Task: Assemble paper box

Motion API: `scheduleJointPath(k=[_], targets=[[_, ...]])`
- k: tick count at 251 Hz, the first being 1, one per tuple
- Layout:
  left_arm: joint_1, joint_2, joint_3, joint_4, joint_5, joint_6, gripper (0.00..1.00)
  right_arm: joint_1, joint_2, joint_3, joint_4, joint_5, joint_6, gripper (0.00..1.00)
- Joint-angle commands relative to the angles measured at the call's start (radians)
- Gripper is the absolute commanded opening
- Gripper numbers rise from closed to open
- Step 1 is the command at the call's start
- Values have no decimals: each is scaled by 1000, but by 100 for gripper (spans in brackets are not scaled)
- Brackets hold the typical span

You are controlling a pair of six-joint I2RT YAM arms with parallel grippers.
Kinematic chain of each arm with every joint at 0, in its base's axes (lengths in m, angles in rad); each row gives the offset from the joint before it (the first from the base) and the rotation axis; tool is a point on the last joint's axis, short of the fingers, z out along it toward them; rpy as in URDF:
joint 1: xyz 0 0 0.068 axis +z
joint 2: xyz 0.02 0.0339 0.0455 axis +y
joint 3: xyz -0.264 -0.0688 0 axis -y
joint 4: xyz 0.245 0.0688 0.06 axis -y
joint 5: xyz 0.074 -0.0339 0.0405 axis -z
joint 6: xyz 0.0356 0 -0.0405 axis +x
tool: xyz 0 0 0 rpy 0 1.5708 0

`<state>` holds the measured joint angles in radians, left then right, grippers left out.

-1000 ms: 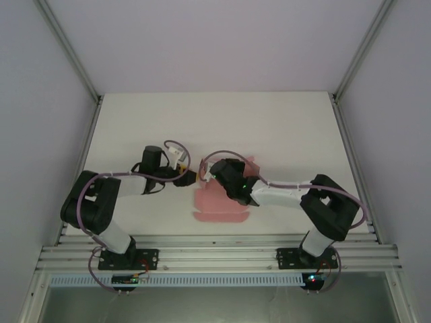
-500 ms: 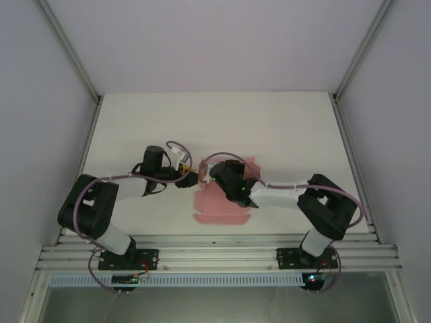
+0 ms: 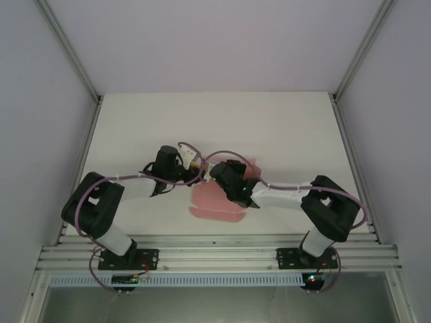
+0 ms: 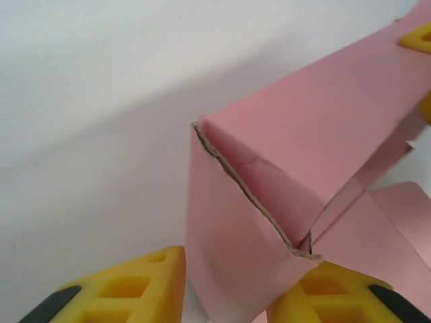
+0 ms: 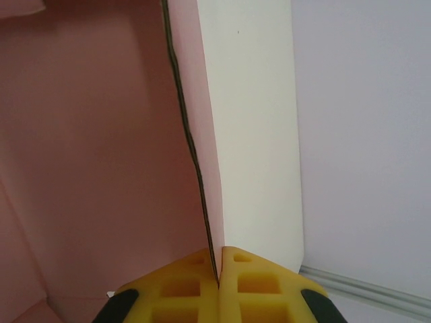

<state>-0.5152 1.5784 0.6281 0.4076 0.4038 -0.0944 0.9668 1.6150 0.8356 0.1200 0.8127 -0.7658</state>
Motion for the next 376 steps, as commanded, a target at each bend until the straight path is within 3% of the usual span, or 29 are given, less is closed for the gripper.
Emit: scheduleJointPath(k=[1,18,87,100,122,155,194,213,247,305,376], targets=[[-23,-1,-38,72,-215,22,34,21,-26,-7,-55,-14,86,0],[-37,-1,-52,108,-238,29,28,28,-24,-6,-67,-7,108,0],[-144,36,-72,193,-519,94,4,53,-62,41,-215,-12,330,0],[-149,49,-74,217,-532,97,0,55,-84,42,-245,-40,382,9],[-153,62,-83,255,-507,114,0,58,-133,46,-288,-88,457,40],[-163,81,-87,297,-478,146,0,29,-269,60,-329,-246,551,61],[-170,102,-86,349,-445,154,0,-131,-435,47,-273,-576,722,83],[-177,115,-82,360,-433,156,0,-227,-457,33,-198,-728,793,85],[-191,131,-75,361,-436,161,0,-339,-359,110,-213,-858,900,84],[-193,143,-72,361,-424,151,0,-353,-60,336,-415,-941,882,79],[-194,154,-66,362,-419,130,8,-341,79,336,-452,-987,847,73]])
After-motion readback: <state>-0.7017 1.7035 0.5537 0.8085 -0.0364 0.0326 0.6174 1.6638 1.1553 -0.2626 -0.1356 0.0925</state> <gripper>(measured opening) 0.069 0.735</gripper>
